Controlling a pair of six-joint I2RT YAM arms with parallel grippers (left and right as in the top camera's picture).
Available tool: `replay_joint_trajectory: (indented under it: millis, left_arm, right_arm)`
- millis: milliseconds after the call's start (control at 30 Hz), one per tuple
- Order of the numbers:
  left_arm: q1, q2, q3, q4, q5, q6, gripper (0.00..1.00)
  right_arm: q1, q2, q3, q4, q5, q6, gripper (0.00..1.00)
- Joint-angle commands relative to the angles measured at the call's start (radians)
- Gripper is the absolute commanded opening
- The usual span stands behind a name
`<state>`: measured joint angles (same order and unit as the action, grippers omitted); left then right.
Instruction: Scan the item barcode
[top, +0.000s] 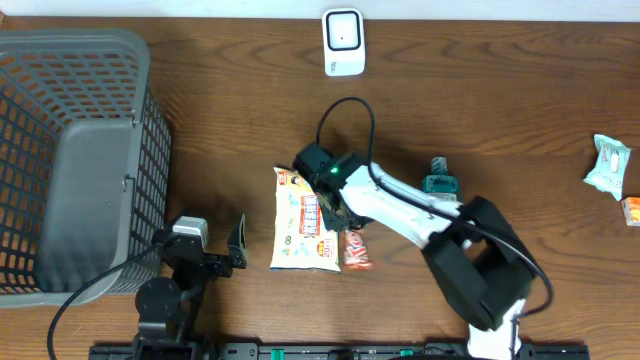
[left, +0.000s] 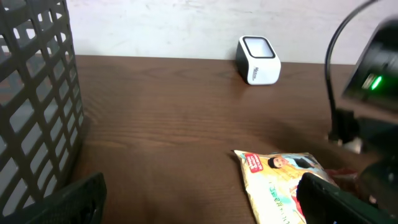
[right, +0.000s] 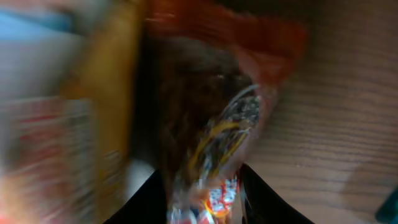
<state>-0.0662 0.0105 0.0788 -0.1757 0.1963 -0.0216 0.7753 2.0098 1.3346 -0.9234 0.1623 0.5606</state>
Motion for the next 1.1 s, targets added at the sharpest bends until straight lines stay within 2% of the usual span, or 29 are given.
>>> replay_joint_trajectory:
  millis: [0, 100, 233, 300, 500, 533, 600, 633, 700, 800, 1067]
  left_arm:
    - [0.004, -0.005, -0.016, -0.024, -0.002, 0.013, 0.98]
    - [0.004, -0.005, -0.016, -0.024, -0.002, 0.013, 0.98]
    - [0.004, -0.005, -0.016, -0.024, -0.002, 0.013, 0.98]
    - [0.004, -0.005, -0.016, -0.024, -0.002, 0.013, 0.98]
    - [0.004, -0.005, -0.016, -0.024, -0.002, 0.013, 0.98]
    - [0.004, -0.005, -0.016, -0.024, -0.002, 0.013, 0.98]
    - [0.004, -0.005, -0.016, -0.024, -0.002, 0.013, 0.98]
    - [0.004, -0.005, -0.016, -0.024, -0.002, 0.013, 0.98]
    - [0.004, -0.005, -0.016, -0.024, -0.002, 0.013, 0.98]
    - [0.004, -0.005, -0.016, -0.024, -0.002, 0.013, 0.98]
    - [0.004, -0.005, -0.016, -0.024, -0.002, 0.013, 0.98]
  right_arm:
    - [0.002, 0.041, -0.006, -0.020, 0.056, 0.046, 0.32]
    - [0.005, 0.050, -0.007, -0.049, 0.041, 0.050, 0.38]
    - [0.016, 0.050, -0.007, -0.084, 0.041, 0.074, 0.54]
    - [0.019, 0.050, -0.008, -0.093, 0.042, 0.074, 0.54]
    - [0.025, 0.052, -0.098, -0.028, 0.048, 0.040, 0.40]
    - [0.025, 0.052, -0.130, -0.004, 0.040, 0.041, 0.32]
    - [0.024, 0.052, -0.190, 0.040, -0.010, 0.041, 0.05]
    - [0.022, 0.052, -0.214, 0.061, -0.043, 0.041, 0.01]
    - [0.012, 0.052, -0.238, 0.085, -0.095, 0.033, 0.01]
    - [-0.011, 0.047, -0.227, 0.102, -0.196, -0.060, 0.01]
    - [-0.166, 0.006, -0.117, 0.030, -0.863, -0.548, 0.01]
